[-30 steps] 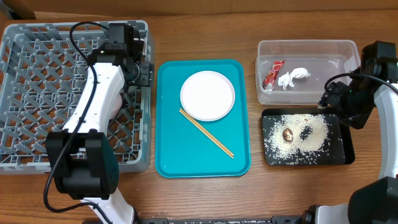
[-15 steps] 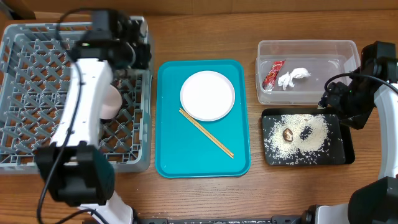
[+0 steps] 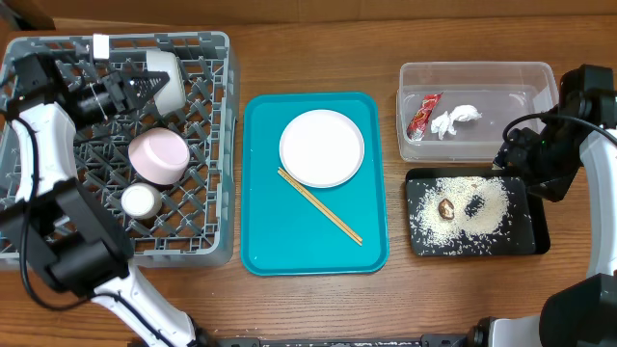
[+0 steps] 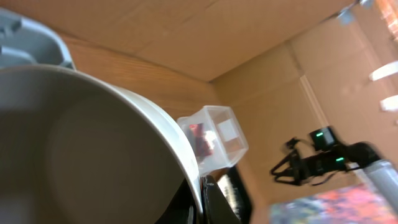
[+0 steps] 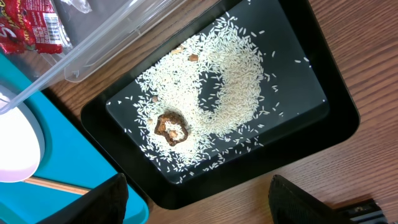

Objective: Sort waste into correct bins and load items into the dishwasher
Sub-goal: 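Lower the grey bowl into the rack's back row and release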

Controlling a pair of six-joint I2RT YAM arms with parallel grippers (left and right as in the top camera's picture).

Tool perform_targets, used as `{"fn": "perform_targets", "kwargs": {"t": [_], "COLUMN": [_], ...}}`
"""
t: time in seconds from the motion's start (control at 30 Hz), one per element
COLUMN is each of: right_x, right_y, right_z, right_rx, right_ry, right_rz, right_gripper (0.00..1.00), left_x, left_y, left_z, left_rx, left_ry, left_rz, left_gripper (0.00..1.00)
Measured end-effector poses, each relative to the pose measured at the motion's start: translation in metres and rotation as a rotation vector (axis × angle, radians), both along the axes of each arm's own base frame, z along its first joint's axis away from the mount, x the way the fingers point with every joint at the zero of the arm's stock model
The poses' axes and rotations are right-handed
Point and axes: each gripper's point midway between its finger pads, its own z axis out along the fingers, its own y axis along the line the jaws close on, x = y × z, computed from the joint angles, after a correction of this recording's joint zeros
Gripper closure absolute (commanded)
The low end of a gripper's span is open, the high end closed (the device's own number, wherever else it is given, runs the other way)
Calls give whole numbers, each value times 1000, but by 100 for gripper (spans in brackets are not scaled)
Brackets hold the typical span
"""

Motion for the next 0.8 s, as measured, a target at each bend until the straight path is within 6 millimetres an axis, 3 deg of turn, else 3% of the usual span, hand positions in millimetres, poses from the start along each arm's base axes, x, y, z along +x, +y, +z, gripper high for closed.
{"fn": "perform_targets", "kwargs": {"t": [0.13, 0.43, 0.8], "right_x": [0, 0, 0], "right_y": [0, 0, 0], "right_z": [0, 0, 0], "right_rx": [0, 0, 0], "right_ry": [0, 0, -1], "right_rz": [1, 0, 1], "right_gripper": [26, 26, 26], "left_x": [5, 4, 7], "left_y": [7, 11, -3], "left_z": [-32, -32, -34], "left_rx": [-111, -166, -204], "left_ry": [64, 87, 162], "left_rz": [-9, -11, -37], "left_gripper": [96, 96, 96]}}
